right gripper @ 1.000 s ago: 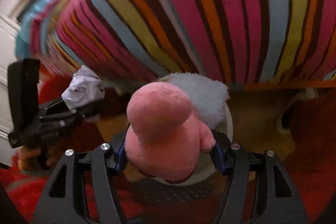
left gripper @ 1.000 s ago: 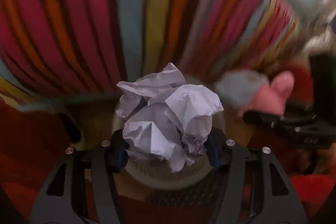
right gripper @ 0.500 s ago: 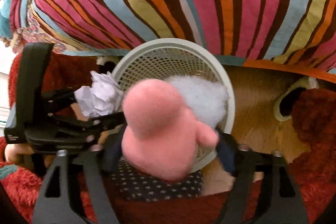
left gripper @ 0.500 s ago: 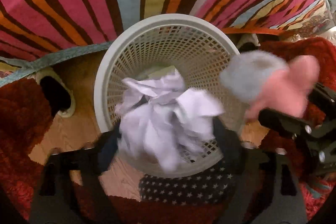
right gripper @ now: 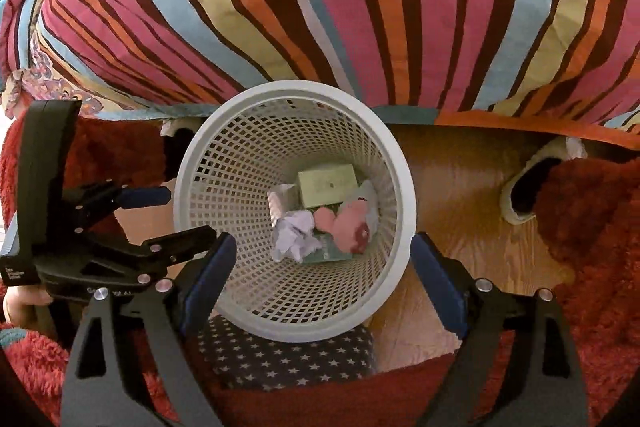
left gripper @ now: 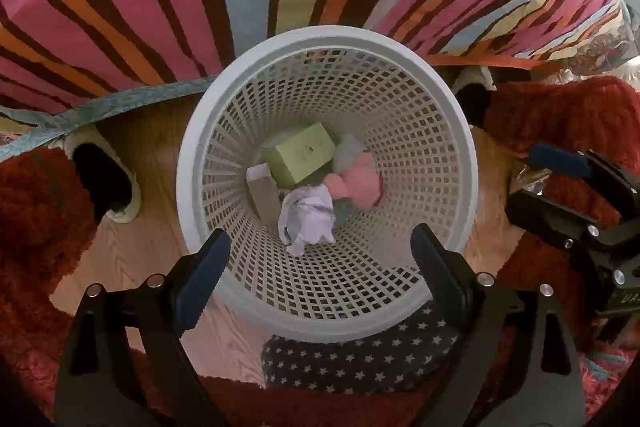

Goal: Collect trash
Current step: 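Carry paper and plush to the wastebasket and open both tools to drop them, then grasp the vitamin E box with the left tool while the right tool grasps the green box, then move both boxes over the wastebasket and open both tools to drop them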

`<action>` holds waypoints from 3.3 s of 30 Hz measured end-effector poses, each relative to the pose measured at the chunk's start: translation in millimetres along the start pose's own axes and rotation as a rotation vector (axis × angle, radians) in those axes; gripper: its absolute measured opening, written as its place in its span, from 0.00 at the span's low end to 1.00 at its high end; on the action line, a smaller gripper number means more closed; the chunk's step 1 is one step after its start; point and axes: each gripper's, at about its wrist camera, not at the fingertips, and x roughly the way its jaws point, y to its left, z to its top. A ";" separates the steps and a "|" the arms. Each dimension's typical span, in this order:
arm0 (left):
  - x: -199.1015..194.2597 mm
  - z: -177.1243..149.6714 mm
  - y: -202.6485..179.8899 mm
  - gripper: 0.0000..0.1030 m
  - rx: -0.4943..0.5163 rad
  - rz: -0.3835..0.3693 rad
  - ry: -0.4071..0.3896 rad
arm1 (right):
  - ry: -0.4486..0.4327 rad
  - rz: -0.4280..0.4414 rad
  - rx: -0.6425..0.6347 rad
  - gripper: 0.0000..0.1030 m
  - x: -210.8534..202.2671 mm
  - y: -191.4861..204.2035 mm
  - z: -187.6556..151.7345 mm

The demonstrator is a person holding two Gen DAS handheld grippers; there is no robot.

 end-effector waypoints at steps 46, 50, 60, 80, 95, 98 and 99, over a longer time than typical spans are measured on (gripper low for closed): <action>-223.2 337.9 -9.3 0.86 -0.081 0.237 -0.692 | -0.692 -0.231 0.073 0.82 -163.0 -4.2 314.3; -222.0 352.8 -7.4 0.86 -0.089 0.274 -0.674 | -0.650 -0.173 0.079 0.82 -155.6 -10.5 323.6; -226.3 359.3 1.0 0.51 -0.058 0.308 -0.667 | -0.652 -0.024 0.131 0.50 -148.9 -21.2 311.4; -241.1 53.9 -17.0 0.51 0.091 -0.125 -0.677 | -0.533 0.371 -0.014 0.49 -188.1 -19.5 60.3; -28.1 5.9 -11.9 0.51 0.038 -0.038 -0.094 | -0.042 0.182 0.034 0.49 -20.5 -4.1 11.4; -20.0 6.0 -9.9 0.51 0.026 -0.050 -0.072 | -0.043 0.152 0.015 0.49 -20.5 1.4 8.4; -18.8 6.5 -9.4 0.51 0.024 -0.049 -0.068 | -0.039 0.149 0.011 0.49 -19.7 3.8 9.0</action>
